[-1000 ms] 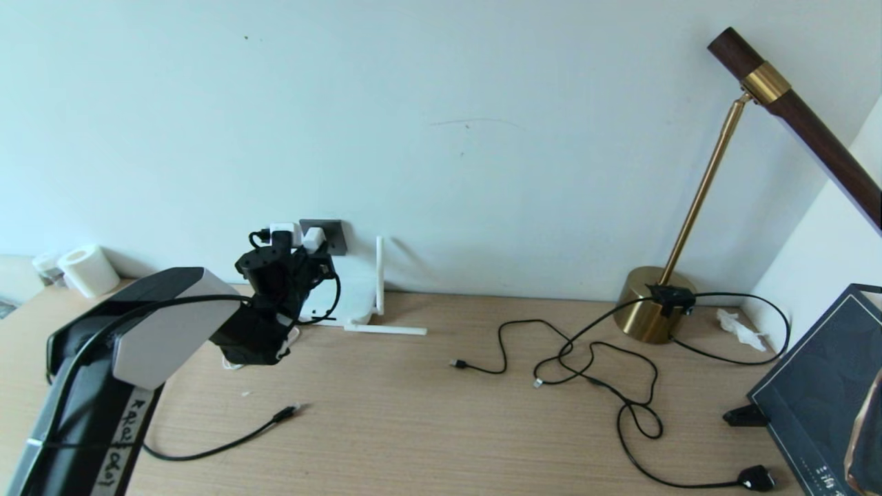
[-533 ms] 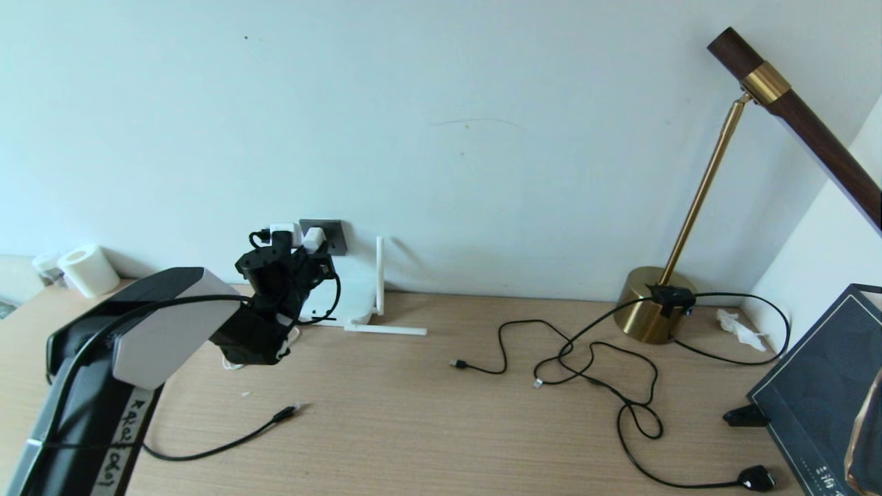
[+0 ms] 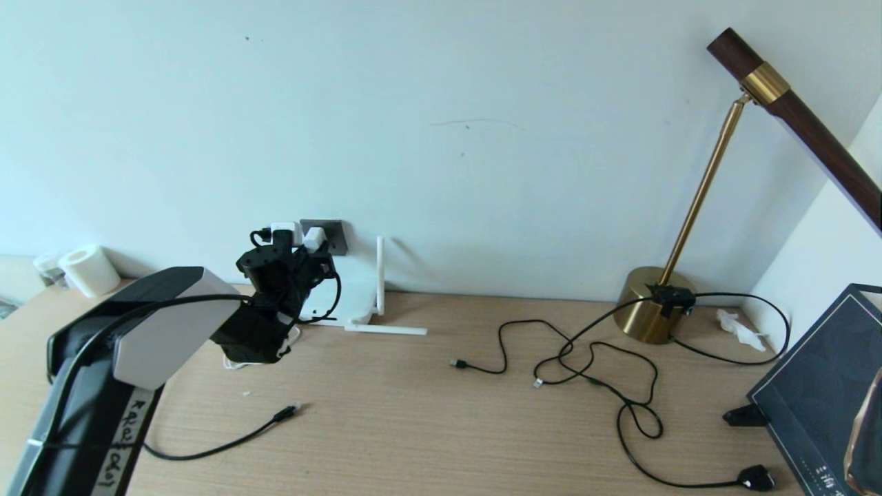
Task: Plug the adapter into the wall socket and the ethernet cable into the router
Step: Pick up cable
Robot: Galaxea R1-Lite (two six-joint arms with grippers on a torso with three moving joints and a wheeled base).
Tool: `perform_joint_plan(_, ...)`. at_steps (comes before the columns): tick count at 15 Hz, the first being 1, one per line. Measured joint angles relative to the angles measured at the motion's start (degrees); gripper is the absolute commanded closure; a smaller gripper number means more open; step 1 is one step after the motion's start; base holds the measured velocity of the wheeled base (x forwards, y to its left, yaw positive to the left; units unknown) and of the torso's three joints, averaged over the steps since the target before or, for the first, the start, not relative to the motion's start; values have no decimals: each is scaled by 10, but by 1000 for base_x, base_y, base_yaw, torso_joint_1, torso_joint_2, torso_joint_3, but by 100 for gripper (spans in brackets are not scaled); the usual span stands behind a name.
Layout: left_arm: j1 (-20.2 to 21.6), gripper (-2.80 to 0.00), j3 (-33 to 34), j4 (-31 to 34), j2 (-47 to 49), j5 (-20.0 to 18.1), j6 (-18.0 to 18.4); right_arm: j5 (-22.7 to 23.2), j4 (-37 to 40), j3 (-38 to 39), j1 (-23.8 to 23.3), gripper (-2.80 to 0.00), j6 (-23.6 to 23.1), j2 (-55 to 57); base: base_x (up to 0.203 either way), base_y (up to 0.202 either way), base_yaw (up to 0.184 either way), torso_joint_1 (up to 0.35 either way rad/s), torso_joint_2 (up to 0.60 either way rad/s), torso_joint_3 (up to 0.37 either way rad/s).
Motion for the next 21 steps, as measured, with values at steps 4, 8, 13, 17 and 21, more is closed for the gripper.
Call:
perform_joint_plan(4, 0, 0, -2, 3, 0, 0, 0, 0, 0, 0, 0, -280, 0, 0, 0, 0, 0, 0, 0, 0)
perform_joint_plan(8, 0, 0, -8, 11, 1, 1, 0, 0, 0, 0, 0, -280, 0, 0, 0, 0, 0, 0, 0, 0)
perform_joint_plan(13, 0, 0, -17, 21, 1, 1, 0, 0, 0, 0, 0, -280, 0, 0, 0, 0, 0, 0, 0, 0)
perform_joint_plan(17, 0, 0, -20, 25, 2, 2, 0, 0, 0, 0, 0, -280, 0, 0, 0, 0, 0, 0, 0, 0)
perform_joint_plan(21, 0, 0, -25, 32, 2, 3, 0, 0, 0, 0, 0, -280, 0, 0, 0, 0, 0, 0, 0, 0)
